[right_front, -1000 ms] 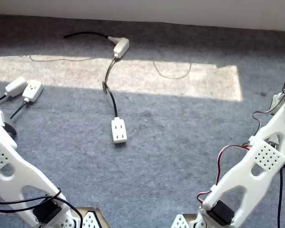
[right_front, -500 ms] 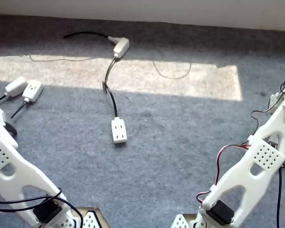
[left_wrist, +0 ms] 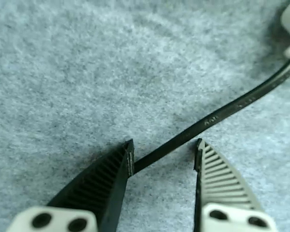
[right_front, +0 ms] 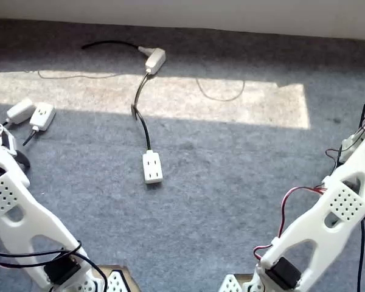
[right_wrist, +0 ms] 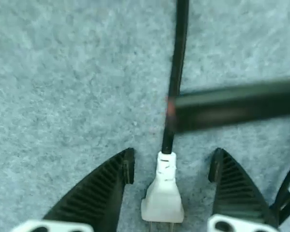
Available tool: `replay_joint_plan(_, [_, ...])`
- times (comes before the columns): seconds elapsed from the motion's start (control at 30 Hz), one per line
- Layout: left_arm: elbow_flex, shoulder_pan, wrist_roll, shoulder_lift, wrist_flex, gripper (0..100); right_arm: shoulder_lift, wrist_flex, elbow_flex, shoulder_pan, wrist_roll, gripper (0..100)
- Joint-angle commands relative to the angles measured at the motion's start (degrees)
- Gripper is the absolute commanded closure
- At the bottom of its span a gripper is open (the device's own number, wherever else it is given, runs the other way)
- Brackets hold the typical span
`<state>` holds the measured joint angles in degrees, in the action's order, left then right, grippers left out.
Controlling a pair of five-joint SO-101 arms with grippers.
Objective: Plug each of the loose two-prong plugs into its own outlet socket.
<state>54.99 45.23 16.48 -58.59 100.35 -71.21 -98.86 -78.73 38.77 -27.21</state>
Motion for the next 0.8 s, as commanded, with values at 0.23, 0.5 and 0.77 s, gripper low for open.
replay_joint_plan(0.23, [0.04, -3.12, -0.26, 0.66, 0.79, 77, 8.66, -2.42, 10.15, 1.63, -0.53, 75.2])
replay_joint_plan(0.5, [0.04, -3.21, -0.26, 0.40, 0.79, 77, 16.22, -1.80, 28.18, 0.40, -0.70, 88.2])
replay_joint_plan(0.77, [0.04, -1.80, -0.09, 0.40, 0.79, 77, 16.13, 2.77, 28.62, 0.40, -0.62, 94.0])
